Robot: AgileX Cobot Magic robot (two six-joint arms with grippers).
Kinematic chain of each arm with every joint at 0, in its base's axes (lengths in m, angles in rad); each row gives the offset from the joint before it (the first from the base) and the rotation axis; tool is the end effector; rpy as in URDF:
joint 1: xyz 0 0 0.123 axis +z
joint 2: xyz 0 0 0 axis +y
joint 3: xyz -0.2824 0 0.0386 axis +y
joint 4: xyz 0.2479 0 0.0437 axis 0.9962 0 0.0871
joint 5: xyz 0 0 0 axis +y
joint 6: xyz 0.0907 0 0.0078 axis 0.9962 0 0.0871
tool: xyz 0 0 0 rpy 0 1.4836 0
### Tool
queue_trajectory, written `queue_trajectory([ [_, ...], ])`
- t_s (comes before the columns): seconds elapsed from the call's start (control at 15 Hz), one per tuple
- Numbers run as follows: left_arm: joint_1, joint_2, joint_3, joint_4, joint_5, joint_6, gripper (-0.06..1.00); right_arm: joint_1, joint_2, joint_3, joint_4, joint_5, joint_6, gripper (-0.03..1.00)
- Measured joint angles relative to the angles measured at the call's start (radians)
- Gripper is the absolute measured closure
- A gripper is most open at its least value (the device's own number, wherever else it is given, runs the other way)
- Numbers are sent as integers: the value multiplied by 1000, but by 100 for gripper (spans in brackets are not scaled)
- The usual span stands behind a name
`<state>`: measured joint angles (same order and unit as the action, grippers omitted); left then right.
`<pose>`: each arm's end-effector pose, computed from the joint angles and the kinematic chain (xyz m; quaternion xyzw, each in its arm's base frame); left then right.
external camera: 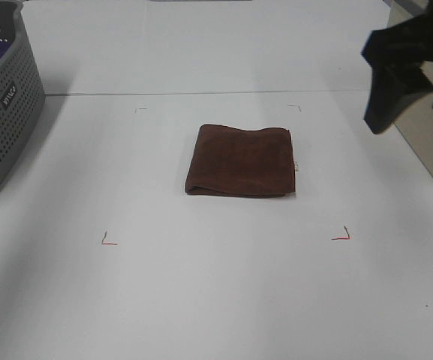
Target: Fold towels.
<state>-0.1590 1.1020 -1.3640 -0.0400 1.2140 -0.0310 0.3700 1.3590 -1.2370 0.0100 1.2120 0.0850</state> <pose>0.1909 -0.0341 0.4295 0.0599 0.9362 -0.0527 0.3422 0.2408 0.0943 0.3341 -0.1392 0.9770 0.0412 0.1560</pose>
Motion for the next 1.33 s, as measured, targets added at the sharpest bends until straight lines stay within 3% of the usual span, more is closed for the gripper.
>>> queue_trajectory([
  [0.27,0,-382,370,1,2,-1,19,0,-317,275,-2,3,0,21],
  [0.33,0,-579,537,1,4,8,19,0,-527,440,-3,5,0,21],
  [0.6,0,-878,781,0,9,38,19,0,-923,623,-53,8,0,21],
  [0.93,0,-1017,814,-27,-62,70,19,0,-1341,678,-81,12,-34,21],
  [1.13,0,-1017,856,-82,-144,133,19,0,-1362,683,-78,-4,-62,21],
  [1.33,0,-1016,865,-98,-164,146,19,0,-1359,704,-78,-96,-102,21],
])
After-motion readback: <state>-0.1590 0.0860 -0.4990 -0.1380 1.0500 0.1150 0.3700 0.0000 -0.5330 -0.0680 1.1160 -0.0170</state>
